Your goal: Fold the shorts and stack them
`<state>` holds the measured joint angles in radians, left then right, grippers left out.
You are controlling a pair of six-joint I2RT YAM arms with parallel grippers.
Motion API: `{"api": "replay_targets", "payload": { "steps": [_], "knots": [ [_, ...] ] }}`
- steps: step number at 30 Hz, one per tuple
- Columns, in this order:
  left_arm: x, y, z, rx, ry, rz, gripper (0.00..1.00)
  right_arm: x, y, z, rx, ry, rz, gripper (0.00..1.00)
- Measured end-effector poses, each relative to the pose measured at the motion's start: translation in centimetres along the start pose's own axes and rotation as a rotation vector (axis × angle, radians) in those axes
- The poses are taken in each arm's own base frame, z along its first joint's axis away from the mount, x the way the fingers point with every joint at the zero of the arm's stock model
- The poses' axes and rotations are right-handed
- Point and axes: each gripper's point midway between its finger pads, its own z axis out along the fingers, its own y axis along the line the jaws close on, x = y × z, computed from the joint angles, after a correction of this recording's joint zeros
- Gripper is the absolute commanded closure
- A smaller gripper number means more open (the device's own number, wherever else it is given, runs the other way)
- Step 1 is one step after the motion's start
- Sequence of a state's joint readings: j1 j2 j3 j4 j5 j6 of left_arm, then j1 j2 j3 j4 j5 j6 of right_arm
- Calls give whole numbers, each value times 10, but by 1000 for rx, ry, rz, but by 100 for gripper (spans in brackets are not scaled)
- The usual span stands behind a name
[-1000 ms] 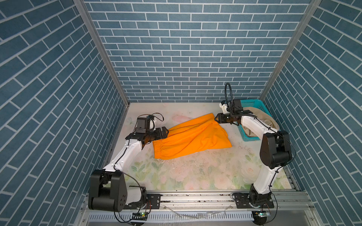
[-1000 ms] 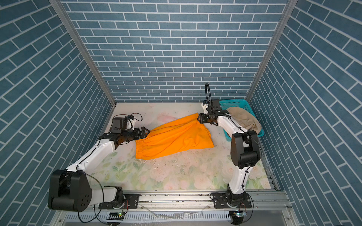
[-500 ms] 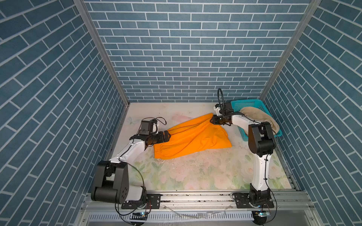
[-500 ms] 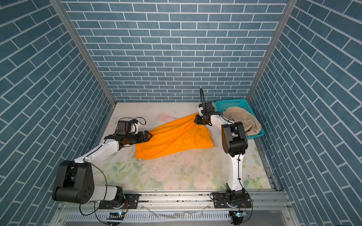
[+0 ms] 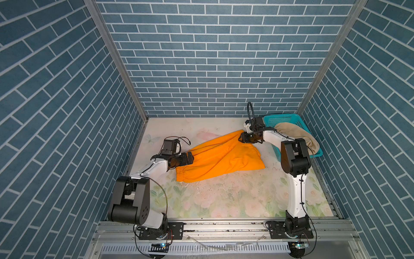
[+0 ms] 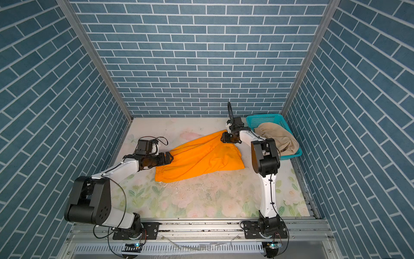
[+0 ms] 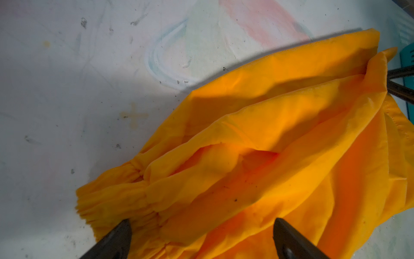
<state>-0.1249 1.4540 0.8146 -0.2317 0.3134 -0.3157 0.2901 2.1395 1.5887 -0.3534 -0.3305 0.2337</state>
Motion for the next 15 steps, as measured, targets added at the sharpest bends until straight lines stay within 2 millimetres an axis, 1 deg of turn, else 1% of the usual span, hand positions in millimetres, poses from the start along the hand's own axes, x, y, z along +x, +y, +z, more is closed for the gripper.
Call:
{"api": "replay_targets", "payload": {
  "steps": [1,5,6,7,8,9,10,11,15],
  "knots": [
    [-3,-2,-5,-1,-6,2,0,4,1,-13,8,-2,3,37],
    [-21,-13,-34,-6,-51,4,0,17,0,-82,50,-62,23,31],
    [-23,-16,-42,-3,-58,2,0,24,-2,-100,62,-83,33,29],
    [-23,-17,-46,-2,-60,0,0,31,-5,-111,72,-95,47,28],
    [-20,-18,-51,-1,-55,-8,0,43,-8,-123,82,-102,60,28],
    [-14,-18,-55,-3,-43,-18,0,57,-12,-131,91,-100,78,27],
    [-10,-17,-57,-5,-34,-25,0,69,-17,-136,97,-99,97,26],
    [-3,-15,-58,-7,-21,-34,0,85,-21,-139,98,-93,125,25],
    [28,-11,-58,3,40,-78,0,148,-33,-136,107,-40,232,24]
  ]
}}
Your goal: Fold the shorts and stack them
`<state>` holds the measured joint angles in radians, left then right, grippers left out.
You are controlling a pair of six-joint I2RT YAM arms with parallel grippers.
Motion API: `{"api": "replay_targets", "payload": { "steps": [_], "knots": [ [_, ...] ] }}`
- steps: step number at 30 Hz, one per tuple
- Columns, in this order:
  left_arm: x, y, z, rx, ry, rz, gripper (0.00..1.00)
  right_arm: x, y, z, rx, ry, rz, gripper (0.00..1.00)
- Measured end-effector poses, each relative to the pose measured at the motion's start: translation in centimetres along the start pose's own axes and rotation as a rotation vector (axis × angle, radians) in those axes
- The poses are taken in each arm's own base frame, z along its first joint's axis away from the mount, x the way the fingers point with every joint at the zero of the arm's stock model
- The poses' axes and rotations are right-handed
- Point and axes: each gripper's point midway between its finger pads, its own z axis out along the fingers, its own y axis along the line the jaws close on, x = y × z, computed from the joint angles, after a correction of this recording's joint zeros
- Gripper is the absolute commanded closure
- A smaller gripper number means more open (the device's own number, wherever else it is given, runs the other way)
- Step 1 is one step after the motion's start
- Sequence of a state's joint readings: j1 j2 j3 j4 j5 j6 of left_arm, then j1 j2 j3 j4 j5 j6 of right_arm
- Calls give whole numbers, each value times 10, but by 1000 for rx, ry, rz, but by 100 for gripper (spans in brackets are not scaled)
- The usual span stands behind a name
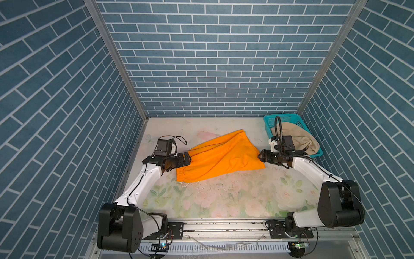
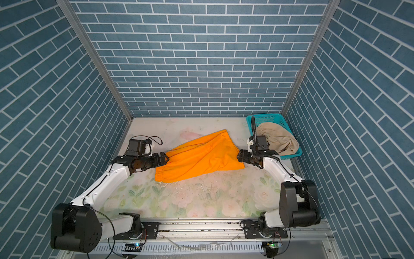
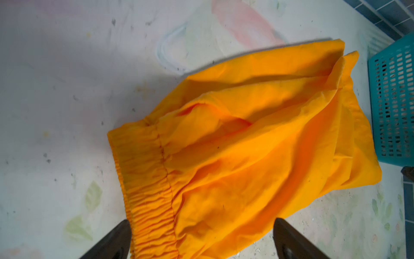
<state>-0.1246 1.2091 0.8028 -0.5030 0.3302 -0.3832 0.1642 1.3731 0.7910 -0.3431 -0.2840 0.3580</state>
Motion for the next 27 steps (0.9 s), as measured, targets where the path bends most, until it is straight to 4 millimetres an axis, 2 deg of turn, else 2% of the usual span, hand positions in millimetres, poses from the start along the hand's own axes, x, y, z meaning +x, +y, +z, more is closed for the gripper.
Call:
{"api": "replay_targets", "payload": {
  "steps": [3,6,9,12,16,20,25,27],
  "knots": [
    [15,-6,2,66,18,-26,0,23,-9,5,-1,-4,65,24],
    [21,-15,4,141,20,-41,0,29,-13,11,-10,-36,111,24],
    [23,-19,6,173,18,-41,1,25,-14,15,-23,-78,140,24],
    [26,-17,12,182,25,-48,8,13,-12,21,-46,-122,154,24],
    [33,-12,25,179,55,-67,13,7,-14,33,-64,-143,178,25],
    [43,-5,36,166,86,-80,17,2,-14,48,-97,-145,206,32],
    [45,0,41,146,94,-83,18,-9,-4,61,-180,-180,217,47],
    [45,3,43,133,97,-83,19,-12,0,66,-218,-184,217,58]
  ]
}}
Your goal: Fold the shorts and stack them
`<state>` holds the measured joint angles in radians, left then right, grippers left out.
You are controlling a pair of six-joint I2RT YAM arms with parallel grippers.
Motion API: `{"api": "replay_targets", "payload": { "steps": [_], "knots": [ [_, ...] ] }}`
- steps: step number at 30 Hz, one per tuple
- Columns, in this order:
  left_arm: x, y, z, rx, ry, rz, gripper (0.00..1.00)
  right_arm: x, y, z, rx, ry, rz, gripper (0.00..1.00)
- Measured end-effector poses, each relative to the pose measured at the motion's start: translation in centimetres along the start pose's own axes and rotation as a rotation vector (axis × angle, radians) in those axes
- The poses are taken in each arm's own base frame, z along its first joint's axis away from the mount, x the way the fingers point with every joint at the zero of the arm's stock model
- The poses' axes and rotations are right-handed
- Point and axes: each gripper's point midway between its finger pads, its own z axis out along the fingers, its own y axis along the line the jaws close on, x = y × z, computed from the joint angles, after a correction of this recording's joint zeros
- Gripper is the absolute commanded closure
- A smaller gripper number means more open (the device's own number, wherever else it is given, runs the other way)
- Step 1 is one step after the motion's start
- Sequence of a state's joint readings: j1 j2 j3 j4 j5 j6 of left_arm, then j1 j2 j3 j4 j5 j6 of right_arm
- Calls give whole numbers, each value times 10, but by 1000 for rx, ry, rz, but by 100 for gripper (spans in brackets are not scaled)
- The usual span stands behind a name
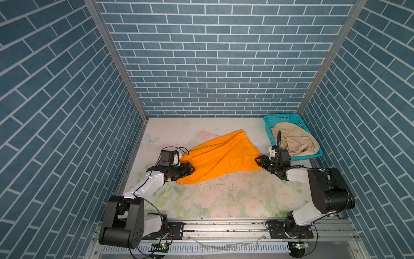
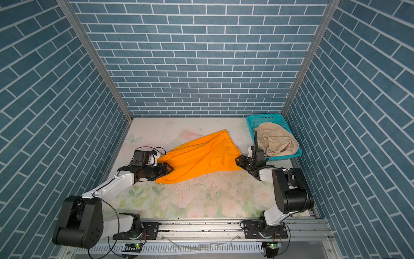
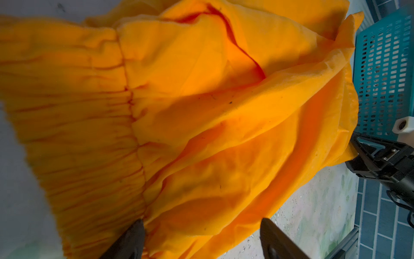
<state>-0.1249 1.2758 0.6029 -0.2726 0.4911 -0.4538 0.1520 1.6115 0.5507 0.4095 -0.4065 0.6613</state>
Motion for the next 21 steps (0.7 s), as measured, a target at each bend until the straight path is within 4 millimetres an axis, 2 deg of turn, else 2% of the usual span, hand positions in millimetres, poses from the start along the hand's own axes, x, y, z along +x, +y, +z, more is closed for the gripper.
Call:
{"api": "replay_targets", "payload": {
  "steps": [5,6,10,16,19,20,21],
  "knots": [
    [1,4,2,-16,8,2,23,9,1,8,-42,41,19,98],
    [1,5,2,-22,7,4,24,12,0,7,-33,57,30,100],
    [1,11,1,-64,7,8,25,12,1,-8,28,83,1,100],
    [2,23,-1,-133,14,4,25,-26,34,-49,84,49,-130,100],
    [6,31,-1,-174,31,0,25,-25,33,-57,119,75,-145,100],
    [8,34,-1,-186,37,-2,25,-18,27,-58,142,99,-138,94],
    [9,36,-1,-195,43,-4,25,-11,21,-59,163,122,-128,81]
  ]
}}
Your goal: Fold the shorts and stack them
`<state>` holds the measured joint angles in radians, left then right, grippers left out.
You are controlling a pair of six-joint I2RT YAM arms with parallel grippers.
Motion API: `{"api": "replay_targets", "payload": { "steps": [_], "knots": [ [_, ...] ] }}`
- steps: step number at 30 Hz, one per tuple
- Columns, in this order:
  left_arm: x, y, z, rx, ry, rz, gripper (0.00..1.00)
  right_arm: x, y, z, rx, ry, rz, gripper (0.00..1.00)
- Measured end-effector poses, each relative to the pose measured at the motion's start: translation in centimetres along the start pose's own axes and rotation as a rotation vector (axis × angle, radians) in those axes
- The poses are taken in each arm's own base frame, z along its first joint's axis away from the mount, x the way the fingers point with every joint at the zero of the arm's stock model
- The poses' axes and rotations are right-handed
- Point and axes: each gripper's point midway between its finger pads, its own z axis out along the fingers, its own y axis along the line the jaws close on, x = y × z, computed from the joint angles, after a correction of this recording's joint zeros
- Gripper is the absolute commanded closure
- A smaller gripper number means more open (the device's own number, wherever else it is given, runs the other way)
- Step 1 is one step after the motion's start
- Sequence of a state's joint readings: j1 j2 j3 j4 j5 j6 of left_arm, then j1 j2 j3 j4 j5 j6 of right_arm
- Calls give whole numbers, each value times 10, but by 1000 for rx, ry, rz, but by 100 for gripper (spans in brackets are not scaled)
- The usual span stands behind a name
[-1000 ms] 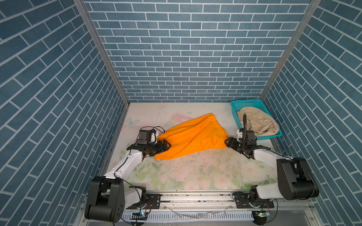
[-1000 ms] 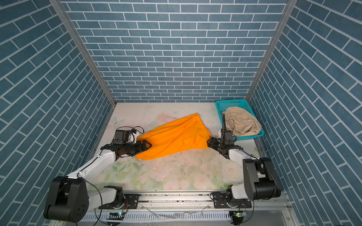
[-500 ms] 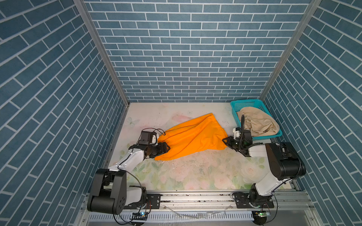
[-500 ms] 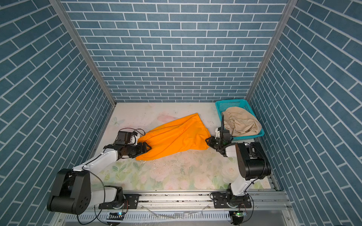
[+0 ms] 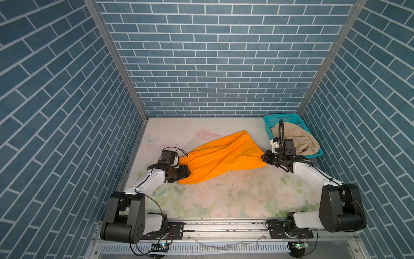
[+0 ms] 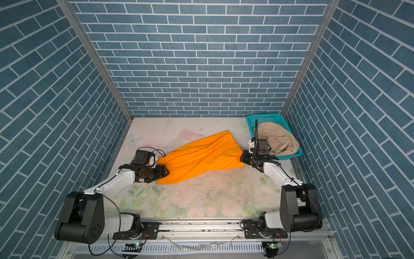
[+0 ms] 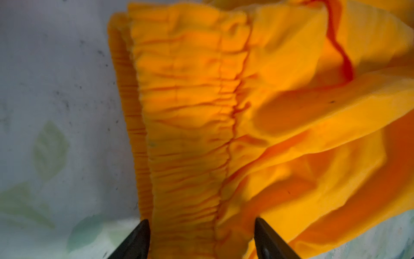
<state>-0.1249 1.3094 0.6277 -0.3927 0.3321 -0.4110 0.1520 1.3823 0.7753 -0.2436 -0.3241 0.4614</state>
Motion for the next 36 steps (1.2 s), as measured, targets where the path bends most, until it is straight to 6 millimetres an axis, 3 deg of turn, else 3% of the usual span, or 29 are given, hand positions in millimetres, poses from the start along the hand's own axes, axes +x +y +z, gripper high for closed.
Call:
{"api": "replay_targets", "payload": {
  "steps": [3,5,8,10,14,17,19,23,27,30,36],
  "knots": [
    [2,2,0,-10,7,-1,24,22,-15,4,55,74,20,58],
    [2,2,0,-10,8,0,18,30,-20,4,75,105,22,50],
    [-1,-2,-3,-2,9,1,3,33,-24,2,98,117,22,44],
    [-5,-7,-9,9,2,5,0,33,-26,-3,120,121,20,43],
    [-32,-33,-39,76,-84,43,0,5,-10,-19,107,59,-23,43],
    [-52,-57,-60,155,-160,87,0,-27,14,-27,48,-11,-72,44],
    [-60,-67,-64,194,-181,104,0,-46,32,-23,3,-39,-107,45],
    [-70,-75,-49,237,-173,116,0,-72,71,12,-109,-46,-177,48],
    [-77,-71,-22,241,-145,111,0,-84,93,62,-192,-15,-199,49],
    [-80,-67,-4,228,-123,110,0,-94,99,99,-226,8,-201,49],
    [-94,-57,14,168,-124,123,0,-104,90,145,-207,38,-185,49]
  ]
}}
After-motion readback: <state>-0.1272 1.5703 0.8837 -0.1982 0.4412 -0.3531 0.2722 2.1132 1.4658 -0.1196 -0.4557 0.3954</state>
